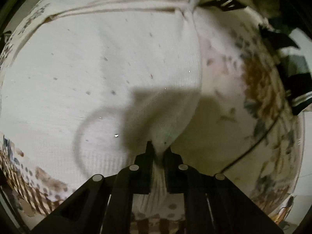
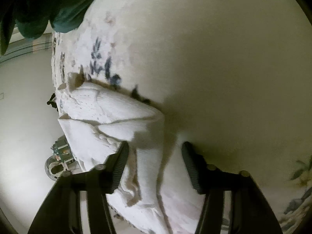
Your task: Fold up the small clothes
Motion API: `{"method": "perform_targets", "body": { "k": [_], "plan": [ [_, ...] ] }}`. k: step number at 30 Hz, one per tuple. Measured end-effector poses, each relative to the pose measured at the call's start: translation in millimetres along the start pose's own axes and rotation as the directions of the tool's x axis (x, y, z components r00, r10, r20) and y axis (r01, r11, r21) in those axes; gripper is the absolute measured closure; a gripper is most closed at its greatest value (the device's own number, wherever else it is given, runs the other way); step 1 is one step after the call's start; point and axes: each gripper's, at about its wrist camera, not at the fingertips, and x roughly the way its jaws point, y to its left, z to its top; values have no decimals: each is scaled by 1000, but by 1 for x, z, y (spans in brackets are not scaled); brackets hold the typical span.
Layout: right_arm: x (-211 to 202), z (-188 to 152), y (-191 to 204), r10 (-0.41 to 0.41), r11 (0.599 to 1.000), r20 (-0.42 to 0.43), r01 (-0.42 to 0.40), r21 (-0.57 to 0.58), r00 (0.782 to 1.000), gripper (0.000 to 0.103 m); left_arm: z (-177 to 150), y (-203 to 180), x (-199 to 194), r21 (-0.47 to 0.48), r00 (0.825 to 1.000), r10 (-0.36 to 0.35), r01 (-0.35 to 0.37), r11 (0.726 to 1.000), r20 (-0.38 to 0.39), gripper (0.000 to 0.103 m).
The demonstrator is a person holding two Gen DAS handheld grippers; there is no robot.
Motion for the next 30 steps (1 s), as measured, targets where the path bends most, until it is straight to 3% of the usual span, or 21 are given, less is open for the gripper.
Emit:
{"method": "perform_targets", "body": {
  "k": [6, 10, 14, 19, 25, 30],
  "plan": [
    [-16, -6, 31, -13, 999, 65, 15, -34, 998, 95, 7, 30, -56, -61, 996, -50, 55, 997, 78, 96],
    [-28, -10, 69, -46, 996, 96, 53, -69, 994, 95, 15, 66, -94, -121, 984, -67, 88, 989, 165, 97],
    [-37, -20, 130, -71, 990, 125, 85, -113, 990, 95, 26, 117, -123, -210, 968, -87, 138, 968, 236, 97],
    [-22, -33, 237, -91, 977, 165, 121, -177, 982, 95, 38, 202, -153, -293, 952, -78, 169, 941, 297, 97],
    [65, -37, 374, -164, 952, 175, 202, -231, 971, 95, 47, 323, -137, -388, 948, -117, 231, 892, 296, 97],
    [185, -30, 452, -320, 887, 166, 357, -294, 933, 96, 48, 412, -96, -458, 948, -170, 281, 844, 267, 97]
  ]
}}
